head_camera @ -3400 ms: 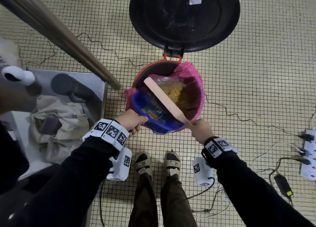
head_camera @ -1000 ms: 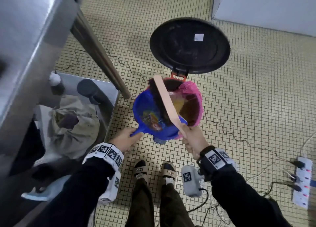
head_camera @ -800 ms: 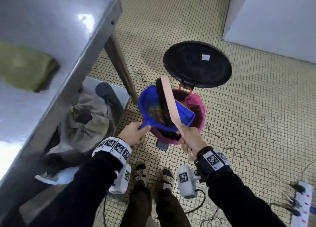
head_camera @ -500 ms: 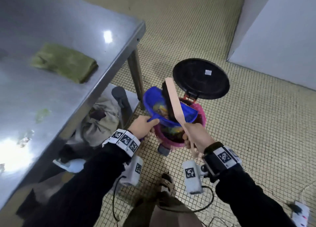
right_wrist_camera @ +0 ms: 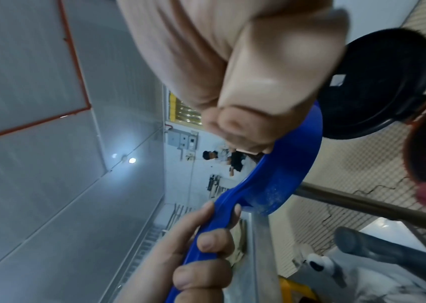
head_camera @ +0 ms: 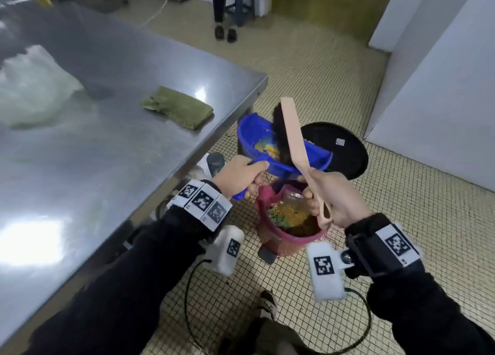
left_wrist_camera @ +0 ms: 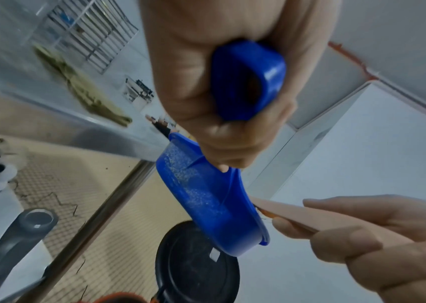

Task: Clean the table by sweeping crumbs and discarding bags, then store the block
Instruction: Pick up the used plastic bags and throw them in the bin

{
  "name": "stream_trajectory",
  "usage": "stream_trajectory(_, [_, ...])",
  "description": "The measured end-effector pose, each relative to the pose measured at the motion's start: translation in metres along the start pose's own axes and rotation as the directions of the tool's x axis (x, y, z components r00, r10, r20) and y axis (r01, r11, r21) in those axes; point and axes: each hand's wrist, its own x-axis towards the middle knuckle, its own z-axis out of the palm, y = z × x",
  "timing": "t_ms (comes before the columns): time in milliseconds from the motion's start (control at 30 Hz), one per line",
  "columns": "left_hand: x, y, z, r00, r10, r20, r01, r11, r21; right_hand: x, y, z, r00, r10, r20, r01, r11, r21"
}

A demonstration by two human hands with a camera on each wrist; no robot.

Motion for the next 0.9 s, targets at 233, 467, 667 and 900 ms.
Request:
stream_trajectory(233, [-0.047, 0.018, -0.05, 0.969, 0.005, -0.248, -0.027, 0.996, -0.086, -0.008, -0.034, 0.055, 0.979, -0.103, 0.179, 0.115, 0.992, -0.059])
stream_trajectory(467, [-0.057, 0.02, -0.113, 0.853, -0.014, -0.522, -0.054, 0.992, -0.115, 0.023, -0.073, 0.133, 0.922, -0.113, 0.37, 0.183, 0.97, -0.159])
stream_trajectory(667, [-0.021, 0.029, -0.158, 0.748, -0.089, -0.657, -0.063, 0.977, -0.204, 0.077, -0.114, 0.188, 0.861, -0.107, 0.498, 0.24, 0.948, -0.211])
stream_trajectory(900, [0.037, 0.047, -0.186, 0.658, -0.141, -0.74, -0.191, 0.919, -0.346, 0.136, -0.173, 0.217, 0.797, -0.095, 0.597, 0.346, 0.882, -0.322])
